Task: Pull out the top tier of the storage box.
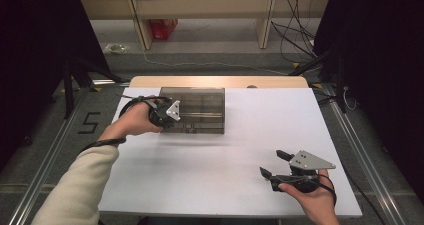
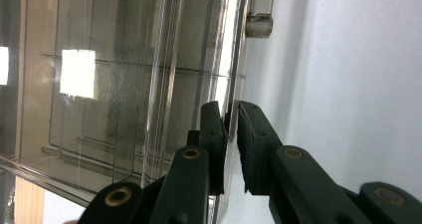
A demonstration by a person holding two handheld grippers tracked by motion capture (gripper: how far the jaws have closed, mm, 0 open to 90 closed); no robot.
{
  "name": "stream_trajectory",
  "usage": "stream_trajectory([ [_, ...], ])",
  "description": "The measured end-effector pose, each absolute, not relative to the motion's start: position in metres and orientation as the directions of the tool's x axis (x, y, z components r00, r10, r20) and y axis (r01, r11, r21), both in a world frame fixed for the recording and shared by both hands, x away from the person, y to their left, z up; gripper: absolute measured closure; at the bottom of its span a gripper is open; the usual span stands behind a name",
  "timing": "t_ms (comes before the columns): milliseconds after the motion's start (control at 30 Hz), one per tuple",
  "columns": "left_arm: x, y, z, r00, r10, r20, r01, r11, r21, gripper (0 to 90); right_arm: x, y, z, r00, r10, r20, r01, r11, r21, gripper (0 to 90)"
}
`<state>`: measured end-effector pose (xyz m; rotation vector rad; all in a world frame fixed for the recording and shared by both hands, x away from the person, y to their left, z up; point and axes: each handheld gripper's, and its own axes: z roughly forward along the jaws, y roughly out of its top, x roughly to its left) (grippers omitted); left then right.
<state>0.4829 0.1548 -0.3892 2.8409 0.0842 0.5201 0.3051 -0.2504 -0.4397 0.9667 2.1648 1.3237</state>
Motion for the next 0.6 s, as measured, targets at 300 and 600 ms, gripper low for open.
stream_trajectory([
  [300,0.4837,0.1542,-0.3883,0.938,0.091,0.335,0.005,-0.969,0.248,82.2,0.3051,-0.2504,-0.4399,-0.667,0.745,0.003,0.343,0.304,0.889,21.2],
  [600,0.4831,0.1533,-0.3882,0.938,0.074,0.340,-0.010,-0.971,0.239,82.7,0.3051,-0.2505,-0.4398,-0.668,0.744,0.001,0.341,0.304,0.890,21.2],
])
